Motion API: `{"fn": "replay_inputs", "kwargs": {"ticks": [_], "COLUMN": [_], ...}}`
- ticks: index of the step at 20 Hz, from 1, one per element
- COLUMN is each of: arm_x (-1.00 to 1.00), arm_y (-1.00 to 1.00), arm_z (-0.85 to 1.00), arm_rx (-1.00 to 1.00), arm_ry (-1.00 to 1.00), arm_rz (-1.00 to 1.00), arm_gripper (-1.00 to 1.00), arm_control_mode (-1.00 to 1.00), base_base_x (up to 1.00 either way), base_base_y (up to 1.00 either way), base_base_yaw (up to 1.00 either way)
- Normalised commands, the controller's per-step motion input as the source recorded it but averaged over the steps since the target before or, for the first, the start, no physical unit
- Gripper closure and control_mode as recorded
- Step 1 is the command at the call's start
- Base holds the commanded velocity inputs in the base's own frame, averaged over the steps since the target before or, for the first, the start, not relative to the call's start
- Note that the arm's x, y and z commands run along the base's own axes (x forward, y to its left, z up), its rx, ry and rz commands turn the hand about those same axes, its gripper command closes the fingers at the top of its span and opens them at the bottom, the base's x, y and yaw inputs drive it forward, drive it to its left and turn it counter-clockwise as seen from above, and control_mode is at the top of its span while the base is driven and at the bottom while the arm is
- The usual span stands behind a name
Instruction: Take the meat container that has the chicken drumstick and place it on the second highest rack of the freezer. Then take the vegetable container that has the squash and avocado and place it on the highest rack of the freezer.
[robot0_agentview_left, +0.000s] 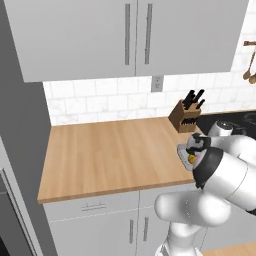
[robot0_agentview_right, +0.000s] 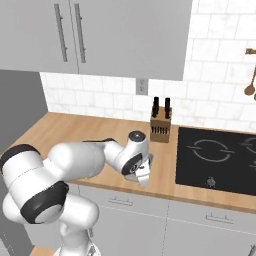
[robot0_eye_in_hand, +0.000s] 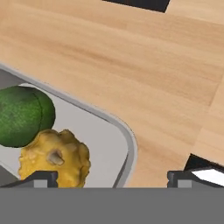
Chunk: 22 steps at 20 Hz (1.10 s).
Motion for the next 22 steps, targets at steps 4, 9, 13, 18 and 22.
{"fn": "replay_inputs", "kwargs": {"ticks": [4,9,13,18,22], "arm_x": [0.0,-0.03,-0.03,-0.12,-0.14], "arm_y": [-0.24,-0.24,-0.01,0.0,0.0], "arm_z": [-0.05,-0.25,-0.14,-0.08,0.0], "arm_rx": [0.0,0.06,0.04,0.0,0.0], "arm_ry": [0.17,0.01,-0.15,-0.04,0.0], "arm_rz": [-0.04,0.0,0.0,0.0,-0.02], "arm_gripper": [-1.0,-1.0,-1.0,-1.0,-1.0], "arm_control_mode": [-1.0,-1.0,-1.0,-1.0,-1.0], "base_base_x": [0.0,0.0,0.0,0.0,0.0], "base_base_y": [0.0,0.0,0.0,0.0,0.0], "base_base_yaw": [0.0,0.0,0.0,0.0,0.0]}}
